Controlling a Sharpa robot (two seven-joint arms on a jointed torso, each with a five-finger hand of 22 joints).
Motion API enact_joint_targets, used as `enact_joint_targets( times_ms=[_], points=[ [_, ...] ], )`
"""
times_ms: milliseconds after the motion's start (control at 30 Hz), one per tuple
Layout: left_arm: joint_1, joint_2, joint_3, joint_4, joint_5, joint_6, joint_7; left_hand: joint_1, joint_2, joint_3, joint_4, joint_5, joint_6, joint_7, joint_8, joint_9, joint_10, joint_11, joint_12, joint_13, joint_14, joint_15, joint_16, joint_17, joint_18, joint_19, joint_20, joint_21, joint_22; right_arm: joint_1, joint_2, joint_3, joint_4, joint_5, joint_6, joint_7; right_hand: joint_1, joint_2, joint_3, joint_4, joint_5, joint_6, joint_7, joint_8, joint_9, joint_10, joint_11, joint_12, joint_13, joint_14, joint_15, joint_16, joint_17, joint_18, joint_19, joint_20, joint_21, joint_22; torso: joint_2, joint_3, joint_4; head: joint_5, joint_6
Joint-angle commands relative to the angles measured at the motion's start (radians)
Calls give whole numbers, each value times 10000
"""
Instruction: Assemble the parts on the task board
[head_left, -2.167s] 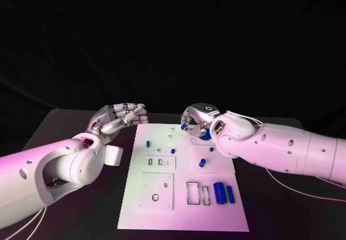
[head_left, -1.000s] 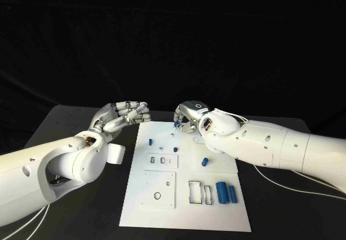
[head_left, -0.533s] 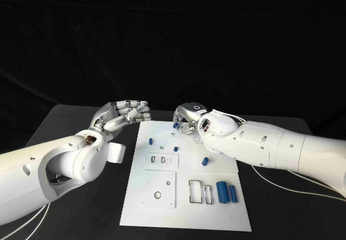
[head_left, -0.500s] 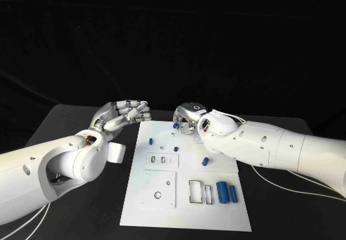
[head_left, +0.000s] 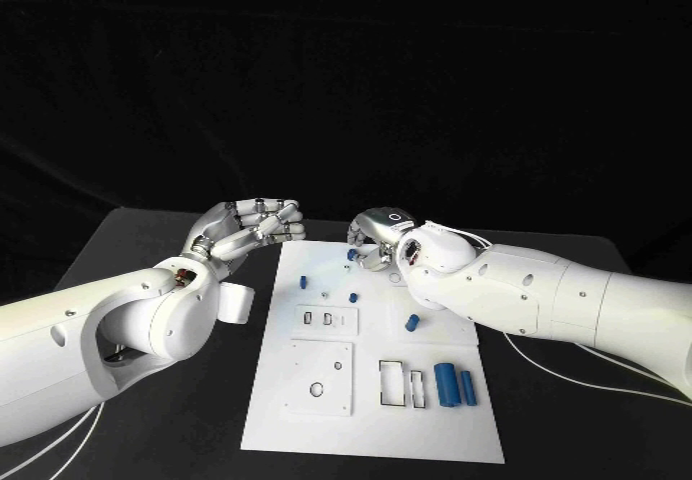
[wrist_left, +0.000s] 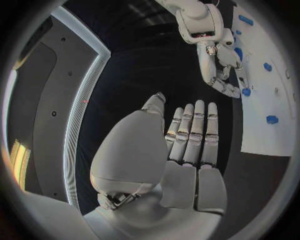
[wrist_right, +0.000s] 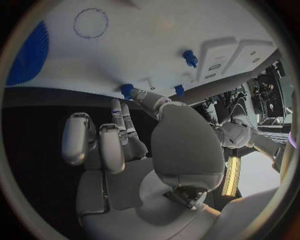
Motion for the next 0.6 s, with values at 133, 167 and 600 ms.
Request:
enact_joint_targets(
  times_ms=[133,167,600],
  points=[
    [22,0,10,14,15,105,59,-25,-16,-19,-18,-36,-53,109,-41,-10,-59,25,-59,7,-68,9,-35,17,34,40,3,-62,-9,4,-374,-1,371,-151,103,-219,210,26,-963,-49,31,-277,2,-152,-153,-510,39,33,-24,196,80,-100,-243,155,-132,63,-245,-205,-15,8,-19,3,34],
    [23,-5,10,10,15,104,60,-25,-16,-19,-18,-36,-53,109,-41,-10,-59,25,-59,7,-68,9,-35,17,34,40,3,-62,-9,7,-519,0,538,-170,75,-249,242,54,-1041,-47,47,-240,3,-132,-157,-505,38,46,-18,199,79,-96,-236,152,-122,61,-243,-196,-17,10,-21,9,42],
    [23,-56,9,-36,22,112,69,-25,-16,-19,-18,-36,-53,109,-41,-10,-59,25,-59,7,-68,9,-35,17,34,40,3,-62,-9,369,-3447,109,3043,1265,-290,-438,-57,-125,-1151,305,116,45,-131,-21,-241,1052,-223,469,273,333,-126,138,200,68,163,-109,17,178,-54,51,-181,-30,160]
  ],
)
